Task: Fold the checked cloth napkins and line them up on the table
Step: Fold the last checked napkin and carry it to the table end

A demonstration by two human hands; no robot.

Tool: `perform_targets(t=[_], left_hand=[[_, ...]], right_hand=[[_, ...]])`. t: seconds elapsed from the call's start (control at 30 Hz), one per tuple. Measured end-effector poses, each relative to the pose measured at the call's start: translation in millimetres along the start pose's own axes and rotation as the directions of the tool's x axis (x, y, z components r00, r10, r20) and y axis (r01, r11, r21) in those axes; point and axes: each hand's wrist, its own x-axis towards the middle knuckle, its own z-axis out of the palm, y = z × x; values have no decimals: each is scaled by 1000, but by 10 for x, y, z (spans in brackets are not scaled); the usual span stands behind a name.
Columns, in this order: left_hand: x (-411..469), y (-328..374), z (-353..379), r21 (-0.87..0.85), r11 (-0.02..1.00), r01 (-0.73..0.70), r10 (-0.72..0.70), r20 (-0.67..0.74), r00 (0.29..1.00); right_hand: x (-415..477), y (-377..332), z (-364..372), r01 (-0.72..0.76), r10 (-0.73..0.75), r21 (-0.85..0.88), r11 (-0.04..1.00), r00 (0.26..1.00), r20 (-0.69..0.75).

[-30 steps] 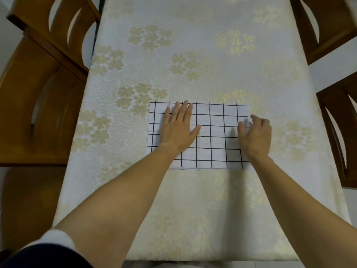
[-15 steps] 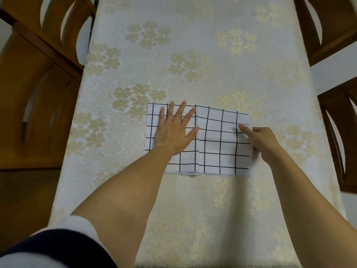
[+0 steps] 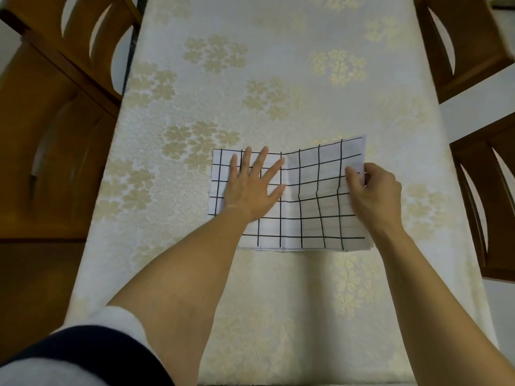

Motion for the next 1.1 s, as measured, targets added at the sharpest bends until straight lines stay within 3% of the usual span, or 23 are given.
perform_targets(t=[0.2,0.3,0.37,0.43,0.57,0.7,0.77,0.83,0.9,0.97,1.1], left_hand=[[12,0,-38,-5,1000,-12,12,71,997],[-1,-91,-202,-299,954,8,7,48,999],[-84,-208,-372,-534,844,52,-121,-95,988],[-223,-329,-600,-704,707,74,-234,-133,963],[-453,-577,-884,-873,445,197,-239,96,966],[-576,-665,-923,-921,189,341,-212,301,930],[-630,-674,-845,-910,189,370,-244,322,915],[-648,-706,-706,-887,238,396,-334,308,891],[-653,-733,-597,-872,252,420,-392,305,868],[-671,-724,-545,-848,327,418,-418,267,869],[-643,-730,-494,-842,395,367,-487,147,861]], right_hand=[[-129,-428,85,118,-119,48,992,993,8],[-154,-657,207,168,-168,26,986,985,33],[-189,-825,340,199,-199,1,980,979,50],[-225,-1008,505,225,-222,-31,974,973,68],[-334,-1342,886,234,-208,-131,963,961,184],[-398,-1438,1245,238,-214,-22,971,908,360],[-430,-1358,1324,219,-269,160,963,851,451],[-451,-1197,1323,221,-308,243,944,854,420],[-445,-976,1294,311,-347,168,935,901,261],[-446,-699,1294,398,-396,29,917,900,184],[-424,-341,1383,507,-433,-163,846,833,345]])
